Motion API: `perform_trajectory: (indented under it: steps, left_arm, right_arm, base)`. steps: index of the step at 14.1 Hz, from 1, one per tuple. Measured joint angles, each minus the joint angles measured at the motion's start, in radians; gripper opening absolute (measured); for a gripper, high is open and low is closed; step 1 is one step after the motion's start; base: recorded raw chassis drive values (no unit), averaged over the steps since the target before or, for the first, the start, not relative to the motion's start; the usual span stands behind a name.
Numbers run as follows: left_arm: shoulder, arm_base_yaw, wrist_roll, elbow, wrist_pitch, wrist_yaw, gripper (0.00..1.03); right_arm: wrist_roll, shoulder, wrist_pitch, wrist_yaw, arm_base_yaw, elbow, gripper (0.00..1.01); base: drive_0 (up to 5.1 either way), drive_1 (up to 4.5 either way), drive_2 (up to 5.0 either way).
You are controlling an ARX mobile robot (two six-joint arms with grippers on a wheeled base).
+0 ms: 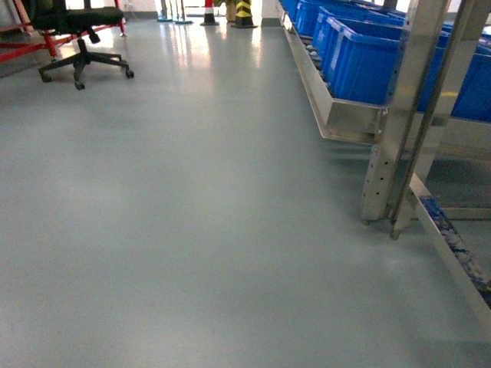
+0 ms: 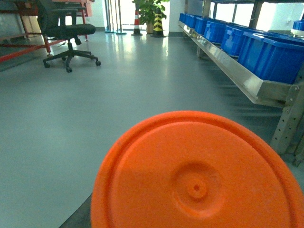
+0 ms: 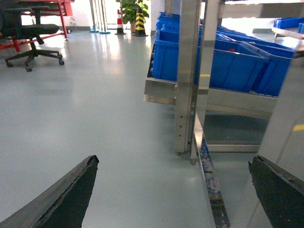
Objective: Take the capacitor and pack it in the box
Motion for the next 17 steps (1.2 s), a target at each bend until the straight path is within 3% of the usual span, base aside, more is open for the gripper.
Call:
perform_trajectory:
  steps: [17]
  left_arm:
    - [0.0, 0.0, 0.0, 0.0, 0.0, 0.001, 0.43]
  right_arm:
    - [0.0, 0.0, -0.002, 0.0, 0.0, 0.0, 0.98]
  base:
    - [-5.0, 2.4, 2.4]
